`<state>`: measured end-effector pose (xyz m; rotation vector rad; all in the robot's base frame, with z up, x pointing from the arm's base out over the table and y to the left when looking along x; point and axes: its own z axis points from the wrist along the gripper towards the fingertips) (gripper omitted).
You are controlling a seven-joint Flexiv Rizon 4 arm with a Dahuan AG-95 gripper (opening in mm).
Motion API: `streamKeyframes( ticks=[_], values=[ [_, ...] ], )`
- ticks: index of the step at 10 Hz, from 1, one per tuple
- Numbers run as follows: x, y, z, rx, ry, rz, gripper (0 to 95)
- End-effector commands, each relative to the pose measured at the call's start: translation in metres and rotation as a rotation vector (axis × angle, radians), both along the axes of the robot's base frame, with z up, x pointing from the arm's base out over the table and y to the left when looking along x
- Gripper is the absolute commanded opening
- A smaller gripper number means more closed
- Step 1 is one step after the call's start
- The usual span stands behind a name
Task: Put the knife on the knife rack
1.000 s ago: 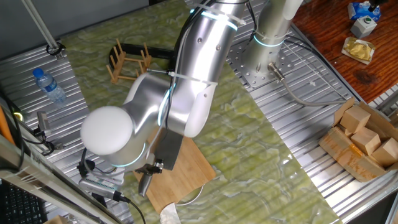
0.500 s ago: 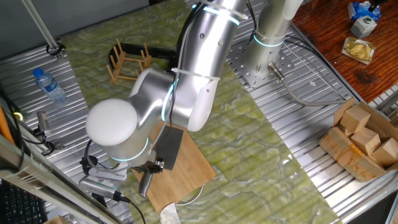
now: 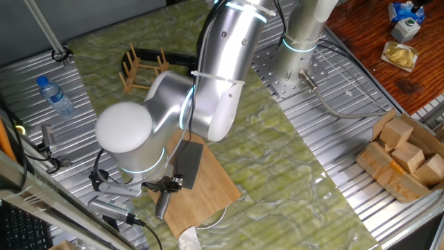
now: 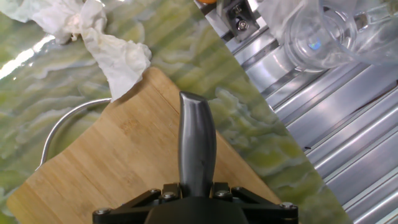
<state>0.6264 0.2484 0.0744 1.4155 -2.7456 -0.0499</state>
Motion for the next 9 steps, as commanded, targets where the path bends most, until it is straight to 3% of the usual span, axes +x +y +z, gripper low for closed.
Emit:
streamKeyframes(
  ticks=[1,4,9],
  values=[
    [-0.0012,-0.0007,0.0006,0.001,-0.003,-0.001,0.0],
    [-0.0012,-0.0007,0.0006,-0.002,0.002,-0.012,0.0],
    [-0.0012,-0.0007,0.0006,-0.007,-0.013,-0.061,0.0]
  ],
)
